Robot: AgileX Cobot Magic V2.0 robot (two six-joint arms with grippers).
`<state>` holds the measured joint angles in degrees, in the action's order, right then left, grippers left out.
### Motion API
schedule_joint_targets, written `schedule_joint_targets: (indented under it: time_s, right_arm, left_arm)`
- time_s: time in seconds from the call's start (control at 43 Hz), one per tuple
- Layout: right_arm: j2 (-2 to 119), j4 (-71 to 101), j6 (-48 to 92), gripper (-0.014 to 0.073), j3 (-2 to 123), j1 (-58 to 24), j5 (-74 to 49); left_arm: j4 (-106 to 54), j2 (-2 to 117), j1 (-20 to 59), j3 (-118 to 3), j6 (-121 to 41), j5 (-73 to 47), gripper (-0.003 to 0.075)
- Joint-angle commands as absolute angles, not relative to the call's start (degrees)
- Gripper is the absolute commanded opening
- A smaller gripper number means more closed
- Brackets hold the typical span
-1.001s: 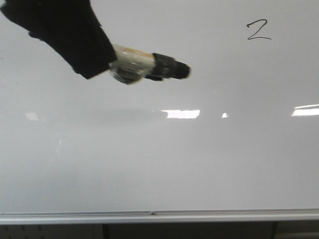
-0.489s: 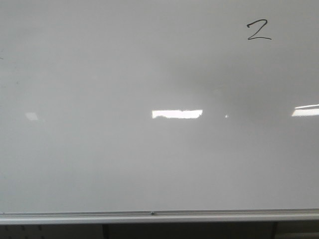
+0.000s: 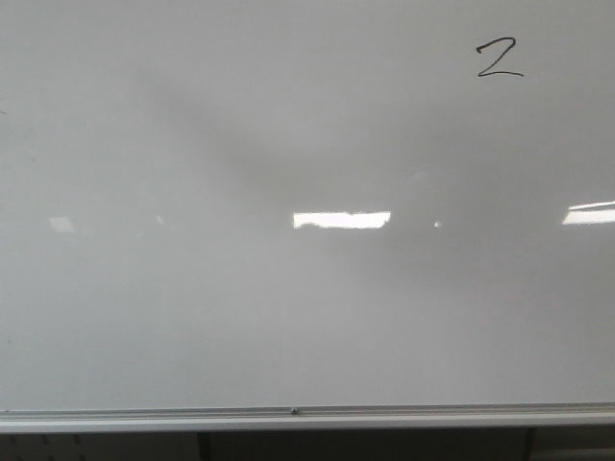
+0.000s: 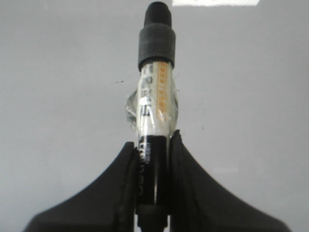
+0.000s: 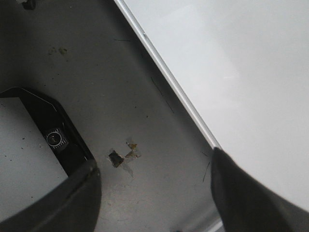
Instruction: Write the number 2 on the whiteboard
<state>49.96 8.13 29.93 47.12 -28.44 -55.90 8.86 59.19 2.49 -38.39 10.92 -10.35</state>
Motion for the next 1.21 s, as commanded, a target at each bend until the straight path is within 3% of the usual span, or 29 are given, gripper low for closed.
schedule_joint_targets:
  time_s: [0.0,0.559,0.768,0.908,1.117,1.187]
  right_arm:
    - [49.4,7.9,29.8,0.0504,48.9,-28.3,-53.7]
    - [49.4,7.9,29.8,0.0504,48.9,-28.3,-53.5]
    - [49.4,7.9,29.8,0.0504,48.9,-28.3,-53.5]
    - [49.4,8.0,29.8,0.0504,48.9,-28.3,-53.6]
    - [49.4,8.0,29.8,0.0504,48.9,-28.3,-53.1]
    - [49.4,8.0,29.8,0.0504,48.9,-28.3,-52.8]
  left_arm:
    - [7.8,61.0,2.2,-37.3,11.5,6.1,0.0041]
    - [7.4,84.4,2.2,-36.0,11.5,45.4,0.0043]
    - [5.0,90.2,2.2,-36.4,11.5,51.5,0.006]
    - [5.0,92.2,2.2,-37.2,11.3,50.6,0.015]
    - [5.2,92.2,2.3,-37.2,11.3,47.4,0.0421]
    - [5.2,91.6,2.3,-37.2,11.3,46.8,0.046]
